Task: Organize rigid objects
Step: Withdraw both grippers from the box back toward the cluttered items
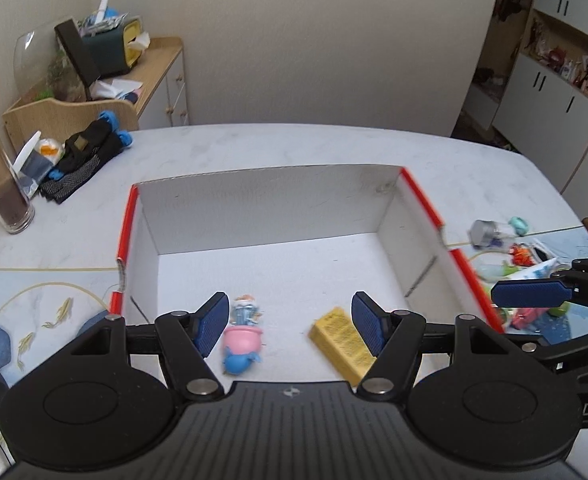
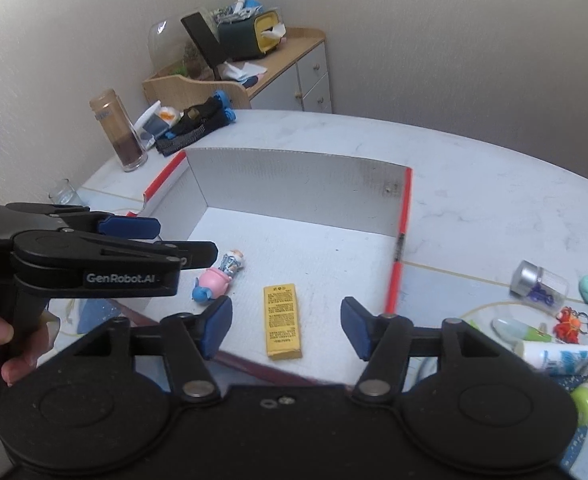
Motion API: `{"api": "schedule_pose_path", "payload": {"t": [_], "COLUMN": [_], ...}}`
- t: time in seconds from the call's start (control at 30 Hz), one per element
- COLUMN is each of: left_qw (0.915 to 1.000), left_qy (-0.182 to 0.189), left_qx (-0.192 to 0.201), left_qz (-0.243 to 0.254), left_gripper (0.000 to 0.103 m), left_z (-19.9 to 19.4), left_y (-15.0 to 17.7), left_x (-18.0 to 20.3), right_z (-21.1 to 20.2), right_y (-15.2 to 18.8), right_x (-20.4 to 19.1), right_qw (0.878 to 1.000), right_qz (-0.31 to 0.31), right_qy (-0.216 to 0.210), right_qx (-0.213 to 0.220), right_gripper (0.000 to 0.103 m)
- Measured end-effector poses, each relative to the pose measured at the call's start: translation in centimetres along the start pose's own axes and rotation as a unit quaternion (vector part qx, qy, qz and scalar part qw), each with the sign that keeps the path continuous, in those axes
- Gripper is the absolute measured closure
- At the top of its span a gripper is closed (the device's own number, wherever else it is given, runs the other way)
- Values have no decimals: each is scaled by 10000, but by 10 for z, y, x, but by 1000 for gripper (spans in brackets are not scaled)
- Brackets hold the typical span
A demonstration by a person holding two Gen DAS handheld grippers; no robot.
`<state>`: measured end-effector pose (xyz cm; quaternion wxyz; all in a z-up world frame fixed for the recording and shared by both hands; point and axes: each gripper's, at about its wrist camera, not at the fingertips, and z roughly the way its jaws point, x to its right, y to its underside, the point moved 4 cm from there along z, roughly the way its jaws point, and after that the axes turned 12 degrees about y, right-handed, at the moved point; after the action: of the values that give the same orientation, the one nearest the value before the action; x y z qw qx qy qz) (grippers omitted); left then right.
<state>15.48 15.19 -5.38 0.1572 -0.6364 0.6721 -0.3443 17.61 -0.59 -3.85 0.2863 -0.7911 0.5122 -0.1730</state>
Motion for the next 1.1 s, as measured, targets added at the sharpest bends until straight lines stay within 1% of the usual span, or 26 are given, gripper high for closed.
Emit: {"api": "schedule_pose_path", "payload": {"t": [0.07,0.13,0.17,0.2,0.23,0.3,0.43,0.5,0.6,0.8,0.97,1.03,1.07,1.1], "left_qw": [10000,9999,9999,9998,9997,9996,9993,9992,9987,9982,9976,9977,9977,9976], "left_qy": [26,83,103,118,128,136,166,196,264,329,463,477,475,497], "left_qx": [52,97,126,158,188,232,312,348,417,499,508,480,472,489], "left_qz": [8,27,31,41,56,76,86,73,101,71,100,84,57,31], "left_gripper": [36,33,27,23,23,22,22,19,17,16,14,4,0,0], "left_z": [-4,-7,-9,-11,-12,-15,-17,-18,-18,-12,-2,4,6,8], "left_y": [2,3,4,5,5,7,8,9,11,12,13,13,14,14], "left_x": [10,21,26,31,37,48,68,78,94,124,149,158,162,166], "right_z": [-7,-13,-16,-20,-23,-30,-41,-47,-54,-64,-69,-71,-72,-73], "right_y": [4,8,9,11,13,16,22,26,32,42,53,56,58,61], "right_x": [7,15,19,24,29,38,58,67,82,114,144,158,165,172], "right_qw": [10000,10000,9999,9999,9998,9996,9992,9991,9989,9986,9979,9975,9972,9968], "right_qz": [22,66,87,108,132,194,294,316,355,445,584,655,695,734], "right_qy": [-10,-10,-19,-23,-24,-69,-113,-120,-138,-60,35,68,85,105], "right_qx": [35,63,78,102,131,175,233,267,281,294,263,265,275,285], "right_gripper": [39,38,37,34,31,29,23,20,17,8,3,3,2,2]}}
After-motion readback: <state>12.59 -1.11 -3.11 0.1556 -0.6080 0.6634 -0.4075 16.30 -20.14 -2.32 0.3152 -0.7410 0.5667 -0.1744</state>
